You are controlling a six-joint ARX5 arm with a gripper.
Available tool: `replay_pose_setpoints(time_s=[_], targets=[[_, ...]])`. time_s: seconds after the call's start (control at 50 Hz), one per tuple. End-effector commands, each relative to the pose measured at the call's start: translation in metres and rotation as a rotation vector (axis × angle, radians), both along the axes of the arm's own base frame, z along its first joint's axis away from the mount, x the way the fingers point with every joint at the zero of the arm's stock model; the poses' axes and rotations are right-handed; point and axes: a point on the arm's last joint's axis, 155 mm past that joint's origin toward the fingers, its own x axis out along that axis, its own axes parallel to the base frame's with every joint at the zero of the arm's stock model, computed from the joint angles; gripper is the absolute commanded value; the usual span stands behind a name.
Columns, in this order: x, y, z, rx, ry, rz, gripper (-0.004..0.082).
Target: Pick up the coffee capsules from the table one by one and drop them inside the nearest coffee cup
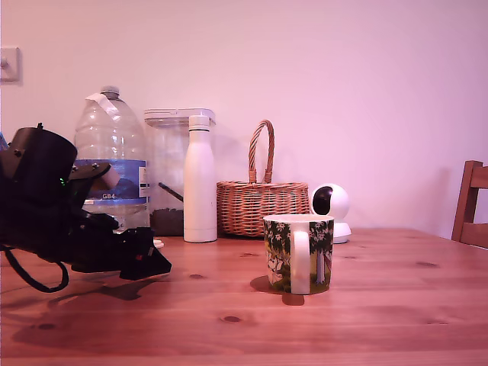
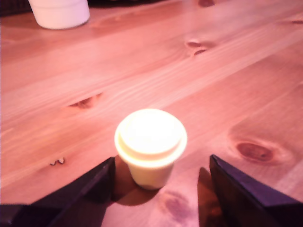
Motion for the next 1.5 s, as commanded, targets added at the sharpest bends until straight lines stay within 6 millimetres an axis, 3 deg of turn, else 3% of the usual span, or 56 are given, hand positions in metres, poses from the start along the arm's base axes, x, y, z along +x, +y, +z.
replay_pose_setpoints(time_s=[0.0, 0.12, 0.4, 0.6, 0.86, 1.12, 1.48], targets=[[-0.001, -0.002, -0.006, 0.009, 0.005, -0.008, 0.0566], [0.000, -0.002, -0.006, 0.010, 0.004, -0.009, 0.0519], [-0.001, -0.002, -0.007, 0.035, -0.006, -0.022, 0.0226], [-0.001, -0.002, -0.007, 0.041, -0.012, -0.025, 0.0126], [-0.003, -0.004, -0.001, 0.032, -0.014, -0.038, 0.0122], [-0.020, -0.006, 0.015, 0.016, -0.014, -0.071, 0.0122], [-0.049, -0.011, 0.052, -0.012, -0.029, -0.134, 0.0122]])
